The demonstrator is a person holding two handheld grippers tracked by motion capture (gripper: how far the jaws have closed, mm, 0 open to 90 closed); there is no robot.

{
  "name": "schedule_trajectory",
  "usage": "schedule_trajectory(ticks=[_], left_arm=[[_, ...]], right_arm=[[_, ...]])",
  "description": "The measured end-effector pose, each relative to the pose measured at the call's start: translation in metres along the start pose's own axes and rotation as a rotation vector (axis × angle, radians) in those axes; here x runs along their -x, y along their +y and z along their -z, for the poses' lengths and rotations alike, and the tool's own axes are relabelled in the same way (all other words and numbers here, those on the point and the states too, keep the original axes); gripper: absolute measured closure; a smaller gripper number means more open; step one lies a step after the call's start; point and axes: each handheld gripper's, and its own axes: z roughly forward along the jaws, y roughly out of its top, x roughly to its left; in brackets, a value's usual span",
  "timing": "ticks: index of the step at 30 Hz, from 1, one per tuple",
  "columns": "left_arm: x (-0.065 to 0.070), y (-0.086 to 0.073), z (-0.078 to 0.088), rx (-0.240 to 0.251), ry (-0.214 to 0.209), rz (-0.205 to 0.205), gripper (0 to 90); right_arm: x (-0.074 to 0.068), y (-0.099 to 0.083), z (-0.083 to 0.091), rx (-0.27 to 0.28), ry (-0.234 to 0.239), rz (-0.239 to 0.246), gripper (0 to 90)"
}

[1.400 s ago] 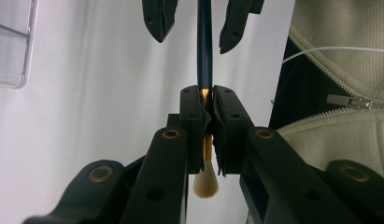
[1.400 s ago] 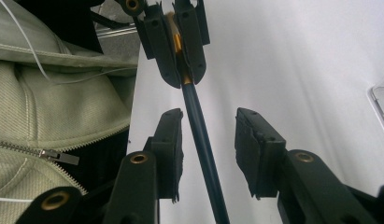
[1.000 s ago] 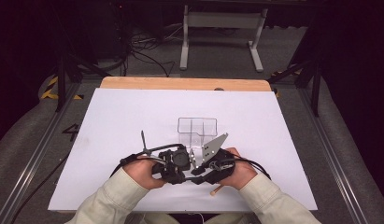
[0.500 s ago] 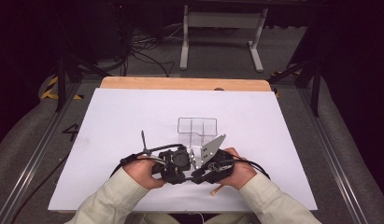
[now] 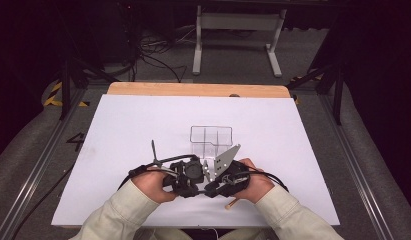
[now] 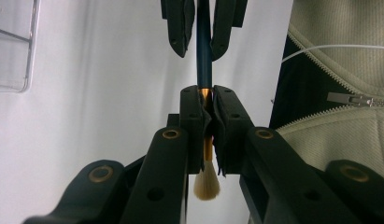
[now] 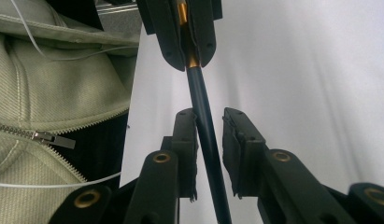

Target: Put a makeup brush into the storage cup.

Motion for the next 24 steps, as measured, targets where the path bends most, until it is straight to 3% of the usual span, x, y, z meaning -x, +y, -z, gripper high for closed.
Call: schedule_trajectory(ticks=[12, 17, 22, 23, 24], left_arm=[[0.0, 0.0, 0.001, -0.001, -0.015, -0.012, 82.9], [-0.002, -0.004, 0.003, 0.034, -0.024, -0.002, 79.0], [-0.005, -0.012, 0.015, 0.126, -0.027, 0.011, 58.6], [-0.004, -0.016, 0.02, 0.167, -0.025, 0.035, 55.1], [-0.004, -0.016, 0.02, 0.167, -0.025, 0.035, 52.0]], right_arm=[[-0.002, 0.0, 0.0, -0.006, 0.023, 0.024, 81.5], [-0.003, 0.0, 0.001, -0.001, 0.034, 0.039, 83.4], [-0.001, -0.002, 0.006, 0.008, 0.002, 0.025, 83.6], [-0.001, -0.002, 0.008, 0.011, -0.005, 0.027, 83.6], [-0.001, -0.002, 0.008, 0.011, -0.005, 0.027, 83.6]])
